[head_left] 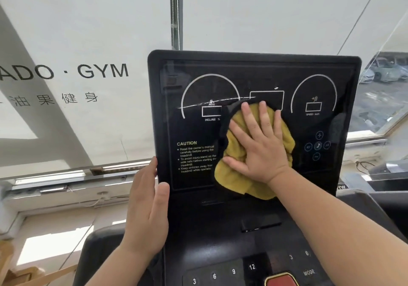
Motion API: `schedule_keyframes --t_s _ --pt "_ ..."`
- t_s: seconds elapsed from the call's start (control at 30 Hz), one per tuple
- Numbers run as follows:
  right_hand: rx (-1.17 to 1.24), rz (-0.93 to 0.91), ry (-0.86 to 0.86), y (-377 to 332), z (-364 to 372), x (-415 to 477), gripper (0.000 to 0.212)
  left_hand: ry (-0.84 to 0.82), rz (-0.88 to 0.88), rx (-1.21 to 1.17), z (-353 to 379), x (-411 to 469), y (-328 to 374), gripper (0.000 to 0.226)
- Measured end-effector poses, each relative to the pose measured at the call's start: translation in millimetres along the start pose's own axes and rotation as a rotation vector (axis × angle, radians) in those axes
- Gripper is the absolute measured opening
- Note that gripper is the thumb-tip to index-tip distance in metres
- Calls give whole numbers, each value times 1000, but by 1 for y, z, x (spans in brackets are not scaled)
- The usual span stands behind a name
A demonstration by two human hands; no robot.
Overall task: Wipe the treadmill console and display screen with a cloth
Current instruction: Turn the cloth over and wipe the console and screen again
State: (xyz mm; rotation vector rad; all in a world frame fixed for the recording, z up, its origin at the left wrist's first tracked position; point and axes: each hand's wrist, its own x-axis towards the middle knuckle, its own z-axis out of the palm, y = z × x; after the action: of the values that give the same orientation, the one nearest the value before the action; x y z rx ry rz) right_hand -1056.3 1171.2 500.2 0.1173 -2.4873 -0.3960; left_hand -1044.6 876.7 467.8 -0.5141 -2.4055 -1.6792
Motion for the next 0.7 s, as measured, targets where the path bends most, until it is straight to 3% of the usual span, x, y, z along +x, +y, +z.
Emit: schedule_keyframes --t_s 0.17,0.27,0.37,0.47,0.57,0.7 --pt "165 542 -30 45 -18 23 111 -71 -73 82 -1 -2 8 84" --pt "228 698 16 28 -35 71 113 -85 -89 114 -2 -1 11 88" --pt "188 594 21 -7 -42 96 109 -78 -104 123 -2 -2 14 89" --pt "124 316 18 -43 -38 88 104 -40 -119 136 2 -3 19 86" --pt "74 46 17 -52 -26 60 95 124 -134 252 14 -1 31 86" --pt "60 -133 53 -10 -7 28 88 202 55 432 48 1 56 81"
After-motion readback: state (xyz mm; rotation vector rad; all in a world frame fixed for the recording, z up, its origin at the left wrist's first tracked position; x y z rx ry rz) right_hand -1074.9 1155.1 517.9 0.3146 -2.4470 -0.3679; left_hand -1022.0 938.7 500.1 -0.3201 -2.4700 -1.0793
